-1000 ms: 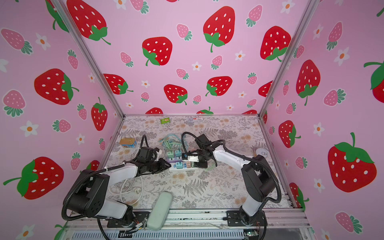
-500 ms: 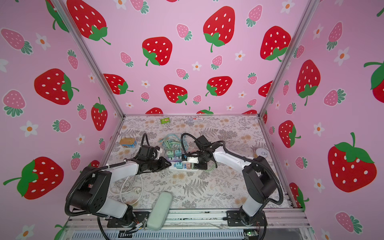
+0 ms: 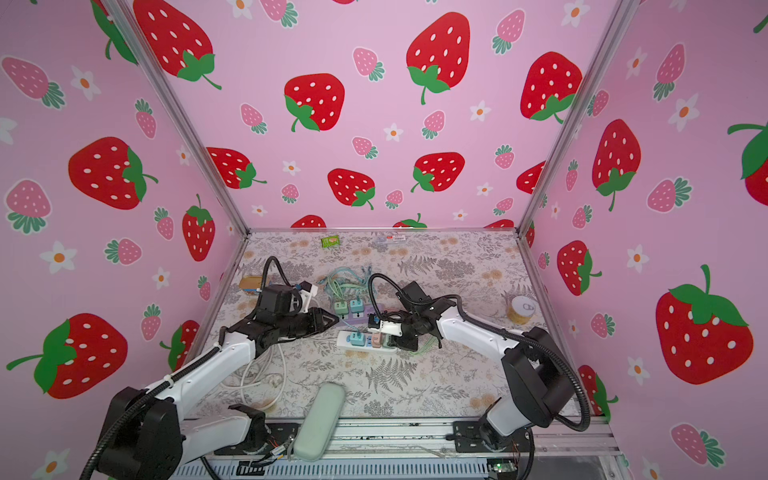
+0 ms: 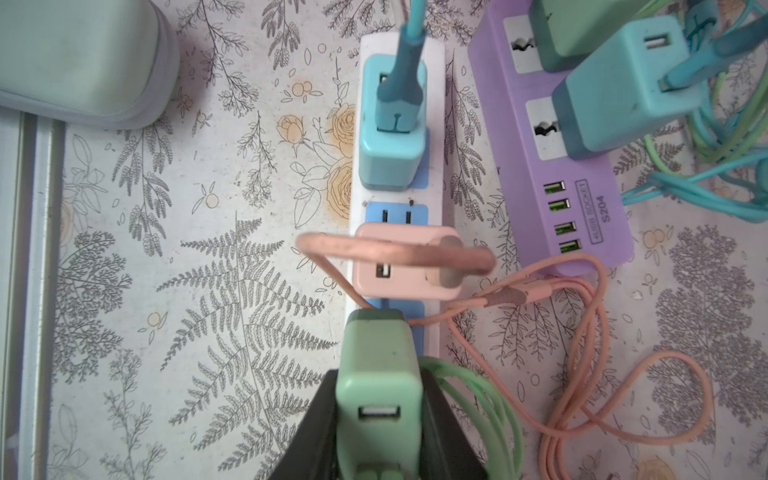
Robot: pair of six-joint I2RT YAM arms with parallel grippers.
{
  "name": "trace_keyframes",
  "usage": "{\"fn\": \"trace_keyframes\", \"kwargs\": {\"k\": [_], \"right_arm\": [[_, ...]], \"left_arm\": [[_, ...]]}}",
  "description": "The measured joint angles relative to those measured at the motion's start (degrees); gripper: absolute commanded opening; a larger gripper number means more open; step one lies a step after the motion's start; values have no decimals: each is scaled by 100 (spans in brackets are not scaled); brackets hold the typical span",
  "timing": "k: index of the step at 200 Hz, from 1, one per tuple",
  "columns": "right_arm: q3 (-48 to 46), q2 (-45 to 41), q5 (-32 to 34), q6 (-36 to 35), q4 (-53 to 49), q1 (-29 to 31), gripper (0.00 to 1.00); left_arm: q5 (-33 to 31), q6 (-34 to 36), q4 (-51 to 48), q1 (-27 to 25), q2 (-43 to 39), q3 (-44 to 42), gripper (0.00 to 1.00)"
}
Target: Insert the plug
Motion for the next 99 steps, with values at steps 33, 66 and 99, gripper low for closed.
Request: {"fn": "trace_keyframes", "kwargs": {"k": [33,66,99], "right_arm": [[-22,-280,125,197,107,4,15],[-22,-632,372,328,186,4,16],[-103,-957,848,511,391,2,16]], "left_arm": [[151,107,-223,-258,-271,20,39],[299,260,-356,-752,-223,162,41],[323,297,-376,-1099,-157,382,42]]}}
